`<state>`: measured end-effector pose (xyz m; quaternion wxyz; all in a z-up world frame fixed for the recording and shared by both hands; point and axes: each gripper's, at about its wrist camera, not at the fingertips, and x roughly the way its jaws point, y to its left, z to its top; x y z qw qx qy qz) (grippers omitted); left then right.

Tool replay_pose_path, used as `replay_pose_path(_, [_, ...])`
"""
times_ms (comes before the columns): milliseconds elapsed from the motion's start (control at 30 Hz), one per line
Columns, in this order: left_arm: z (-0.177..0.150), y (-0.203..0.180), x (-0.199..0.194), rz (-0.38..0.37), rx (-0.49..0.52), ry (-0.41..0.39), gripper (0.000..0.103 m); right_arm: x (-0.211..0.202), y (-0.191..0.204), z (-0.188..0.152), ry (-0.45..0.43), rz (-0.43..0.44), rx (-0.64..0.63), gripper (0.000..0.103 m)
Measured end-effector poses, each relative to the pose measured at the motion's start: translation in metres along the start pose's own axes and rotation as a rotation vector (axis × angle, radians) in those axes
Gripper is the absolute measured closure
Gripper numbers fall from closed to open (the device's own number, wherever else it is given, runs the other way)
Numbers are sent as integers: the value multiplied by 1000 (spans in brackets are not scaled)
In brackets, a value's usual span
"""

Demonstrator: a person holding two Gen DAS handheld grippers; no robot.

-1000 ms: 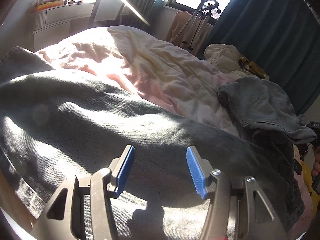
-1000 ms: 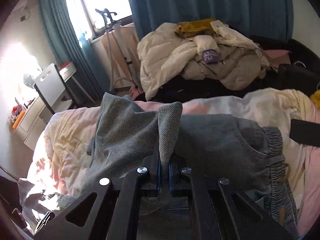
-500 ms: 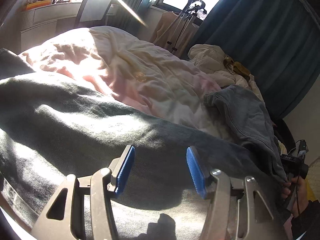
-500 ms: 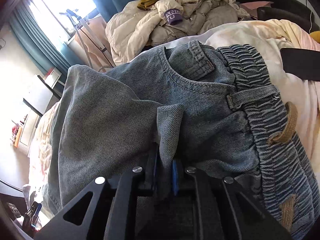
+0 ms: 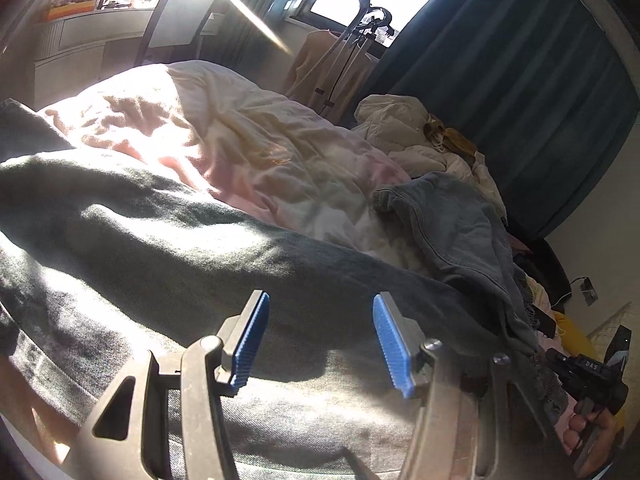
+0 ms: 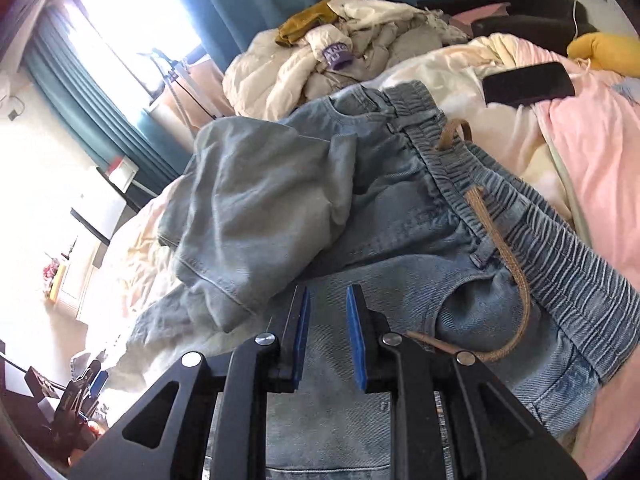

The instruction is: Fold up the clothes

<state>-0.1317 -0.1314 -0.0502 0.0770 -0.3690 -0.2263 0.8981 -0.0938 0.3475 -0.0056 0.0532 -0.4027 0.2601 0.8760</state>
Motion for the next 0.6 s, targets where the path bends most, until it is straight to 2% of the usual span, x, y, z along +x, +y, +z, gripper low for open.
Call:
replay_pose_path(167, [7, -14, 25, -67, -61, 72, 47, 7, 6, -2, -80, -70, -51, 84])
replay_pose_path(333, [33, -34, 76, -239, -216, 84, 47, 23, -4, 14, -119, -90, -32, 84])
replay_pose_path(400, [44, -39, 104, -313, -311, 85, 47, 30, -8, 20, -135, -98, -24, 84])
replay_pose_path(433, [47, -39, 119, -346, -371, 83, 47, 33, -10, 23, -143, -102, -20, 83])
replay_pose_path(500, [53, -41, 147, -392, -467, 86, 47, 39, -13, 28, -157, -107, -10, 69])
replay_pose_path(600, [64, -48, 185, -403, -536, 96, 47, 49, -16, 33, -157, -77, -1, 68])
